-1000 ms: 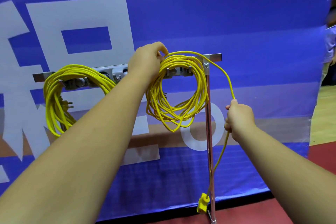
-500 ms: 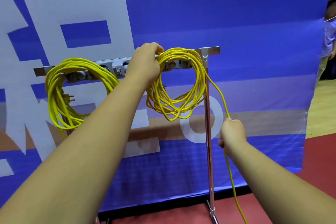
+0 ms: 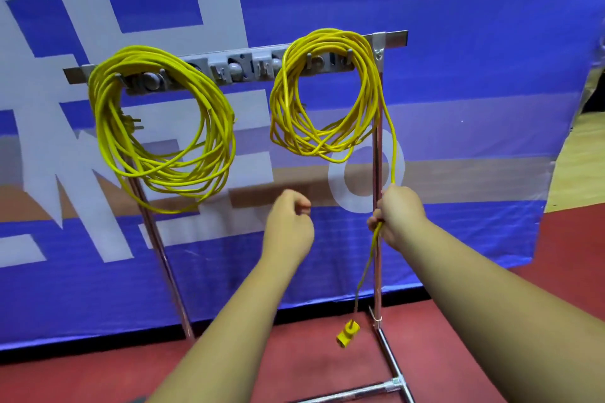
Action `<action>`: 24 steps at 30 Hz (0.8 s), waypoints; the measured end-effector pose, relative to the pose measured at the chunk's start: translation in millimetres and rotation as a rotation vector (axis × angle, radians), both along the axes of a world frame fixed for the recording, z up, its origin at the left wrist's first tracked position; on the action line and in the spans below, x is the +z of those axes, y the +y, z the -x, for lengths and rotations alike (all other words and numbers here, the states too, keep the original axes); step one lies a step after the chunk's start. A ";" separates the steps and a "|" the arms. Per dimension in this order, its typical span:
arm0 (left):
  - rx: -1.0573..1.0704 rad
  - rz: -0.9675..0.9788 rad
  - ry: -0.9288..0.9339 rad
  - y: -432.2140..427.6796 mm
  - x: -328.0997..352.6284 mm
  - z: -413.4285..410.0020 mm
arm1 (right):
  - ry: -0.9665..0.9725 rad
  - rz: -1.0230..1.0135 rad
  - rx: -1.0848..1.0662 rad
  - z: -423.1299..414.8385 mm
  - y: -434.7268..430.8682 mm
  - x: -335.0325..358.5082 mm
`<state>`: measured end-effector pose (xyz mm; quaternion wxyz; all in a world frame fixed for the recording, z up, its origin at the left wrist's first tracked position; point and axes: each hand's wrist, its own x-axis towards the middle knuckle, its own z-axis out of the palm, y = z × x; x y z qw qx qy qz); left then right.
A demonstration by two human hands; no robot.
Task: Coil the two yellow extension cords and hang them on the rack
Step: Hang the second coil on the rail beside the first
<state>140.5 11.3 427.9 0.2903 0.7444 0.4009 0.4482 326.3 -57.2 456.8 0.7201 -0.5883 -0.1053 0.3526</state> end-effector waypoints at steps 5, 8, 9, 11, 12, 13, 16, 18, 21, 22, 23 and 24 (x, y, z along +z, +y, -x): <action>-0.505 0.292 0.605 -21.8 -125.0 -3.0 | 0.115 -0.092 0.074 22.1 -0.2 8.1; -0.430 0.348 0.438 -21.0 -149.9 -4.5 | 0.194 -0.110 0.086 22.6 5.2 6.0; -0.402 0.358 0.406 -17.8 -148.6 -2.6 | 0.168 -0.110 0.076 22.8 4.3 6.9; -0.371 0.400 0.352 -11.5 -141.5 3.6 | 0.128 -0.115 0.045 19.7 2.9 8.1; -0.360 0.429 0.319 -8.1 -138.8 8.3 | 0.143 -0.112 0.000 14.2 4.3 4.7; -0.347 0.434 0.293 -7.9 -129.4 14.3 | 0.156 -0.100 -0.023 8.3 5.7 5.3; -0.265 0.460 0.147 -2.5 -102.7 31.3 | -0.221 0.147 0.019 -2.7 6.5 6.9; -0.222 0.449 0.053 3.1 -80.9 40.4 | -0.610 0.457 0.117 -5.5 4.1 10.3; -0.240 0.371 -0.008 9.0 -39.9 50.0 | -0.791 0.611 0.131 -2.0 -0.1 18.6; -0.256 0.360 -0.027 9.6 -25.3 52.2 | -0.842 0.684 0.123 -1.8 1.9 21.1; -0.267 0.351 -0.038 8.8 -9.6 54.1 | -0.845 0.719 0.088 -0.3 4.2 25.2; -0.279 0.335 -0.044 7.7 5.5 55.3 | -0.839 0.737 0.054 3.3 5.2 28.2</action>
